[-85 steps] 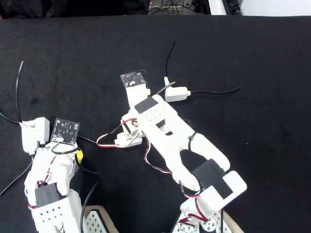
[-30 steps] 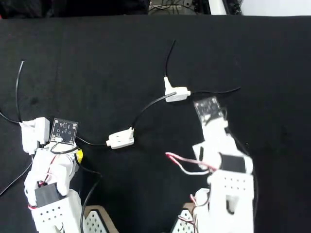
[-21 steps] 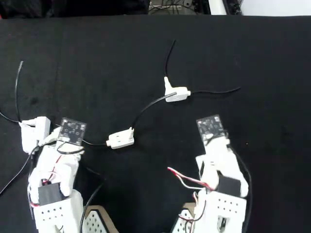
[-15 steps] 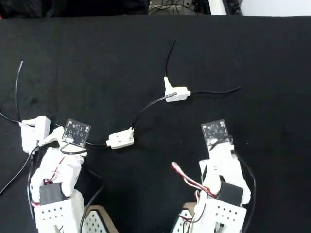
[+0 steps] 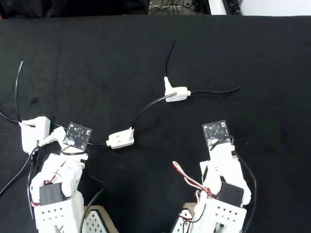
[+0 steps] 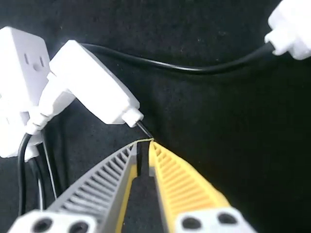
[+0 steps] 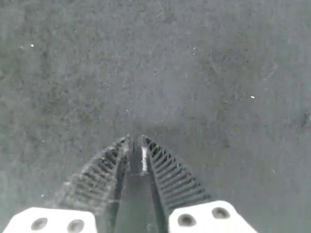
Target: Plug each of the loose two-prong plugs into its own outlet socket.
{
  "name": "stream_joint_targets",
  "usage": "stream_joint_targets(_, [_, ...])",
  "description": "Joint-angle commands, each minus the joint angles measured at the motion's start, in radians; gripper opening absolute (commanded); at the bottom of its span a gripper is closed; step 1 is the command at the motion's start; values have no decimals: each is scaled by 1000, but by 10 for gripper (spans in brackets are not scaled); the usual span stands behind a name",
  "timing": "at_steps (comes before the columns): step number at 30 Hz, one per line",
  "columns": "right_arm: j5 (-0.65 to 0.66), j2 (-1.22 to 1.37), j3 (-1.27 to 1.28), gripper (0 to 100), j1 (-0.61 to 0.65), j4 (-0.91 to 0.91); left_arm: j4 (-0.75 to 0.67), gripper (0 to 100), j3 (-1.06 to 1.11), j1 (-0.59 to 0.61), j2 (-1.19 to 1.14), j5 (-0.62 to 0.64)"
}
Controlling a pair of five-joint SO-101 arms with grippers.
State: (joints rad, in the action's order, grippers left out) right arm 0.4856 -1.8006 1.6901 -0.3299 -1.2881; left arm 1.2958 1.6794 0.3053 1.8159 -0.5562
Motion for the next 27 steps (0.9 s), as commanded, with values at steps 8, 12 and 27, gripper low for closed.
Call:
stream_joint_targets(8, [5, -45, -4, 18, -12, -2, -20, 30, 19, 93, 6, 562])
stream_joint_targets(12, [5, -45, -4, 18, -12, -2, -20, 30, 19, 90, 6, 562])
stream_joint_targets(27, [5, -45, -4, 18, -12, -2, -20, 30, 19, 94, 6, 568])
